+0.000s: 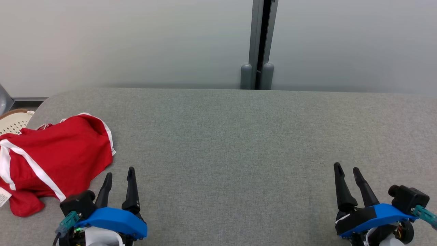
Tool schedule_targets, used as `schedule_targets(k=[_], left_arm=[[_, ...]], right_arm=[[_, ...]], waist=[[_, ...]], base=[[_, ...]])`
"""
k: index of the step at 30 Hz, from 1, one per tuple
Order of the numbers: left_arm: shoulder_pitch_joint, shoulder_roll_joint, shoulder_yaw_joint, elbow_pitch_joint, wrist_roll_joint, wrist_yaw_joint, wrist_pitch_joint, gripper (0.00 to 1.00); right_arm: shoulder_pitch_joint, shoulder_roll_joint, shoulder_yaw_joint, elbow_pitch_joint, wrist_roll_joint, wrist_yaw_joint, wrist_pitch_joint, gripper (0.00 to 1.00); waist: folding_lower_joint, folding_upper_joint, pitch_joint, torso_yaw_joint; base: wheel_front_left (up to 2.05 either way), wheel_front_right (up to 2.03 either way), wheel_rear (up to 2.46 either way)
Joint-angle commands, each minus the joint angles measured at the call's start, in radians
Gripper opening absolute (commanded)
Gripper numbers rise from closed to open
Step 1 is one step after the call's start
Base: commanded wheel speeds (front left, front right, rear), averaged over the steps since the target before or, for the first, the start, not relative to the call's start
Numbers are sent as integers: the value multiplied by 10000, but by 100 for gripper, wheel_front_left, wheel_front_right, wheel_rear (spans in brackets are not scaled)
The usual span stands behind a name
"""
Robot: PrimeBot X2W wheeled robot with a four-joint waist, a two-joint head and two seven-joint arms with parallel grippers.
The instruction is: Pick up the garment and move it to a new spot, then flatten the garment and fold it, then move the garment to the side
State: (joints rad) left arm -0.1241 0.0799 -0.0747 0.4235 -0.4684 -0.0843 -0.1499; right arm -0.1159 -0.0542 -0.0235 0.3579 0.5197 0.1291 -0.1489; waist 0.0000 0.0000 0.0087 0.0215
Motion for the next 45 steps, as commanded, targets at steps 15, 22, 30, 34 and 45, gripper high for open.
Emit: schedule_targets(k=[15, 22, 30, 34, 45], left_arm=[[10, 69, -316, 436, 1530, 291, -444, 100], [53, 73, -378, 546, 2025, 296, -578, 100], [178, -8, -359, 693, 2576, 355, -742, 100], [289, -51, -340, 784, 2828, 350, -830, 100], [296, -155, -262, 941, 3580, 382, -1020, 100]], right_arm=[[-104, 30, 152, 549, -1963, 22, -452, 100], [-71, 37, 144, 699, -2551, 22, -587, 100], [-2, 37, 261, 906, -3177, 18, -761, 100], [66, 36, 265, 992, -3476, 16, -843, 100], [161, 33, 131, 1225, -4190, 18, -1038, 100]], waist=[[0, 0, 53, 22], [0, 0, 107, 40], [0, 0, 109, 6], [0, 0, 92, -30], [0, 0, 114, 144]], base=[[0, 0, 0], [0, 0, 0], [0, 0, 0], [0, 0, 0], [0, 0, 0]])
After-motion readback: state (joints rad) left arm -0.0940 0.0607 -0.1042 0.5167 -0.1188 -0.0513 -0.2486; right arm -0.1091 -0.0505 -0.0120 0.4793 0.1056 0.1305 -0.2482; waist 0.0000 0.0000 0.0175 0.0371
